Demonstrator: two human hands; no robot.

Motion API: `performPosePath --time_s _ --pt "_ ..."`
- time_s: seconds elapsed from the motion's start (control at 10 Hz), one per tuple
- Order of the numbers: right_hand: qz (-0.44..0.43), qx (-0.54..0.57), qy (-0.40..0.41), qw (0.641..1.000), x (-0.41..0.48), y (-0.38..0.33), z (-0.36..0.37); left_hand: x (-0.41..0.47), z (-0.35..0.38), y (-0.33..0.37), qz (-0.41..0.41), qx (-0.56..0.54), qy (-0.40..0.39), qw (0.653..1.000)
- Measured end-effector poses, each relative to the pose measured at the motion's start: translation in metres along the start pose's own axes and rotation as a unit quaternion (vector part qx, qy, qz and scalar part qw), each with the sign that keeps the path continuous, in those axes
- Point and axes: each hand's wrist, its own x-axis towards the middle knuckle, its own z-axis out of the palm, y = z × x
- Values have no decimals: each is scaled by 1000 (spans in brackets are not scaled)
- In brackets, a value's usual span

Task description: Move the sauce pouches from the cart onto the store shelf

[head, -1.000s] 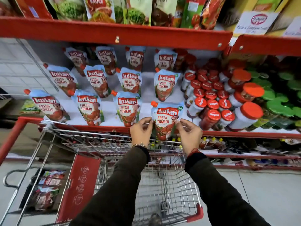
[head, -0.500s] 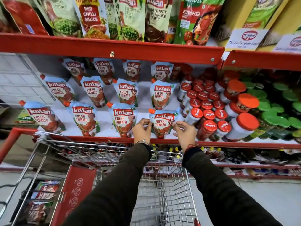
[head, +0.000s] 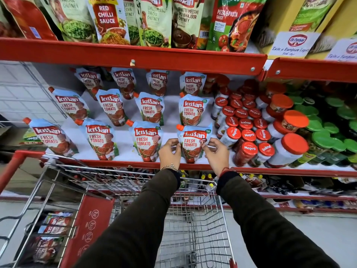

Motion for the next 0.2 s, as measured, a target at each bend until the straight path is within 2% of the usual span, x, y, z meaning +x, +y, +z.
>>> performPosePath --time_s 0.1,0.2 --pt "15 3 3 1000 -4 -3 -2 -4 -5 4 6 -24 3 1000" --pt "19 22 46 999 -10 -3 -9 -13 -8 8 24 -66 30 997"
